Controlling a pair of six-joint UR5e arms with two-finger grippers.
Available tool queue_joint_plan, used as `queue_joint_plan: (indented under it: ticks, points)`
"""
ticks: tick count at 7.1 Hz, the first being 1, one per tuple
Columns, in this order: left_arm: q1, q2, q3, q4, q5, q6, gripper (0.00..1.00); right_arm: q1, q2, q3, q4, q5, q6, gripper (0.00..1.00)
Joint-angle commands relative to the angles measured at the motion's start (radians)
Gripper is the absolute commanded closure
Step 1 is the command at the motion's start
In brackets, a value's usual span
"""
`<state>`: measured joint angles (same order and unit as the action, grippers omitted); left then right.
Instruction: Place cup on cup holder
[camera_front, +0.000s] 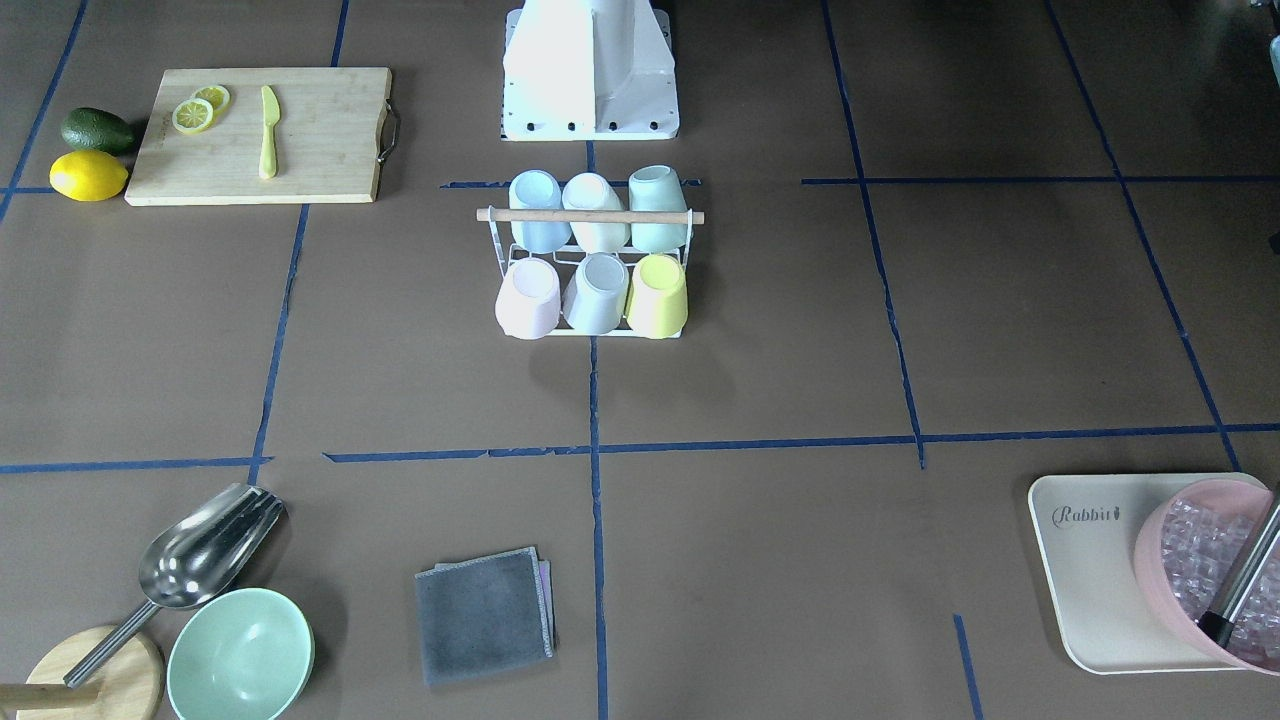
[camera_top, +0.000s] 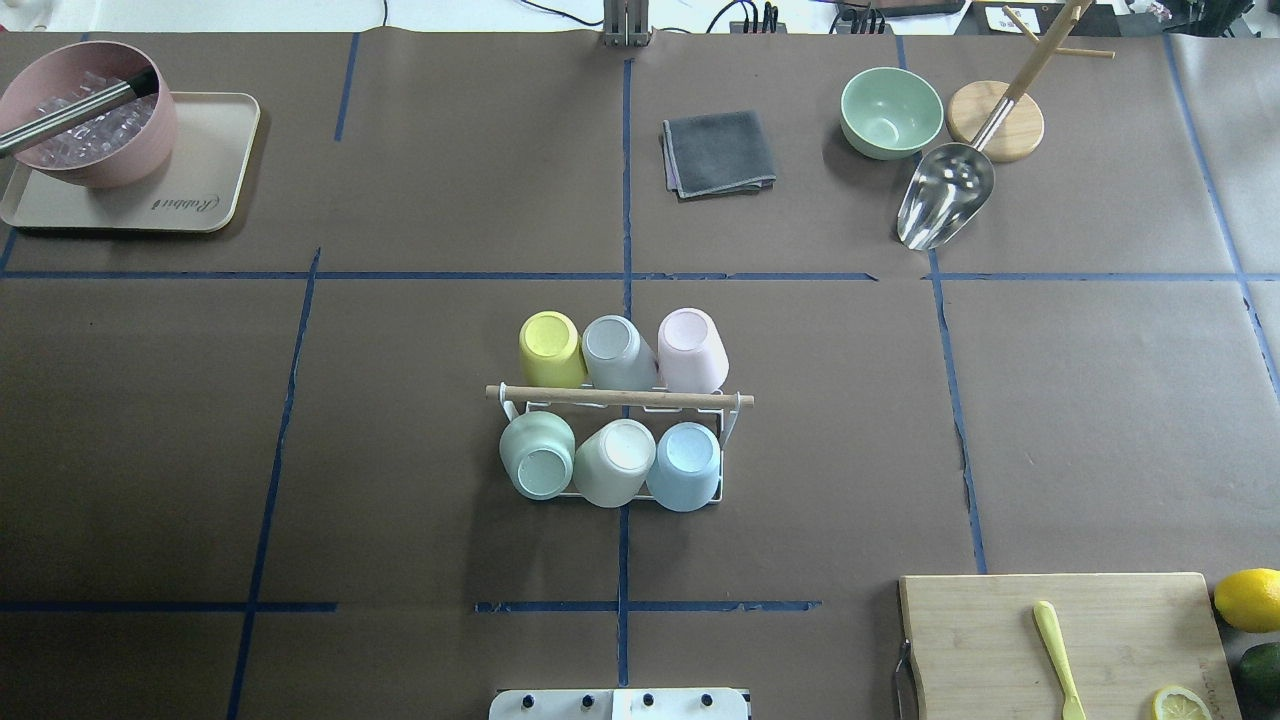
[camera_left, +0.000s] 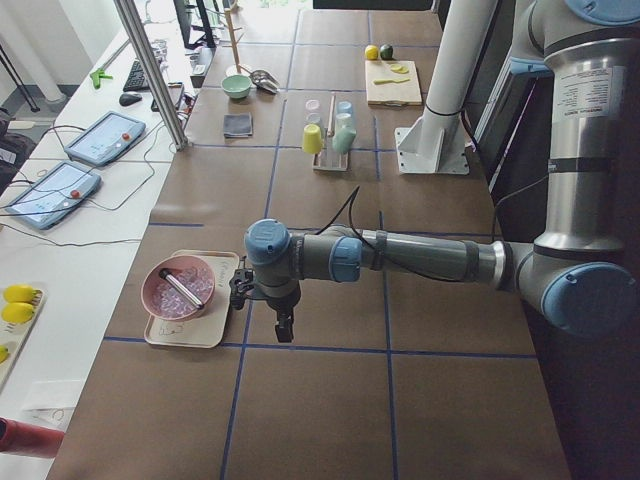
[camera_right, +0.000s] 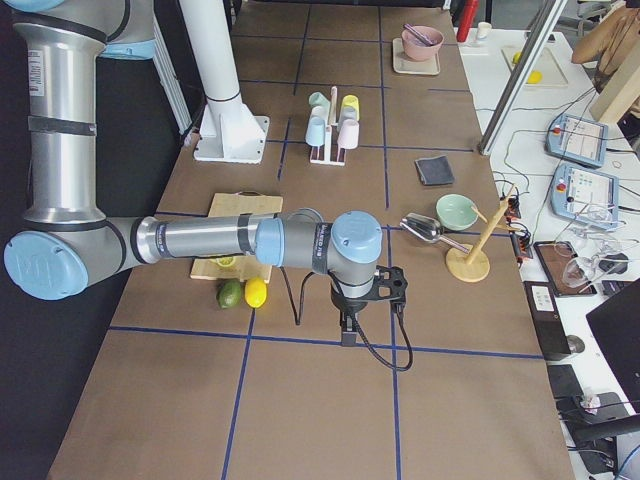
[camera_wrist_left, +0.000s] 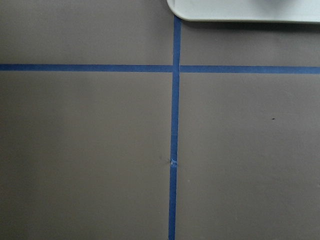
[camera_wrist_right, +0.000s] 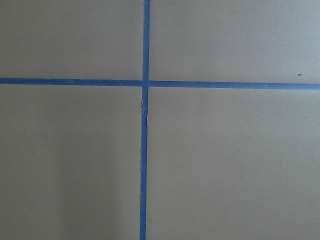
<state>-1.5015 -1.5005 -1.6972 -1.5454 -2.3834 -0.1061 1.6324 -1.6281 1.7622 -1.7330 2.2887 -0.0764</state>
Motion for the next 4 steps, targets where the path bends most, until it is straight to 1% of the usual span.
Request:
queue_joint_plan:
  ticks: [1, 2, 3, 4]
  points:
    - [-0.032, 0.037, 0.008, -0.025, -0.053, 0.011, 0.00, -0.002, 0.022, -0.009, -0.005, 0.006, 0.012, 0.00]
    - [-0.039, 0.034, 0.001, -0.025, -0.048, 0.012, 0.00, -0.003, 0.022, -0.007, -0.006, 0.014, 0.013, 0.00]
    - [-0.040, 0.033, 0.005, -0.012, -0.042, 0.107, 0.00, -0.003, 0.022, -0.007, -0.003, 0.014, 0.012, 0.00]
    - [-0.066, 0.032, 0.008, 0.014, -0.037, 0.182, 0.00, -0.003, 0.017, -0.010, -0.005, 0.011, 0.013, 0.00]
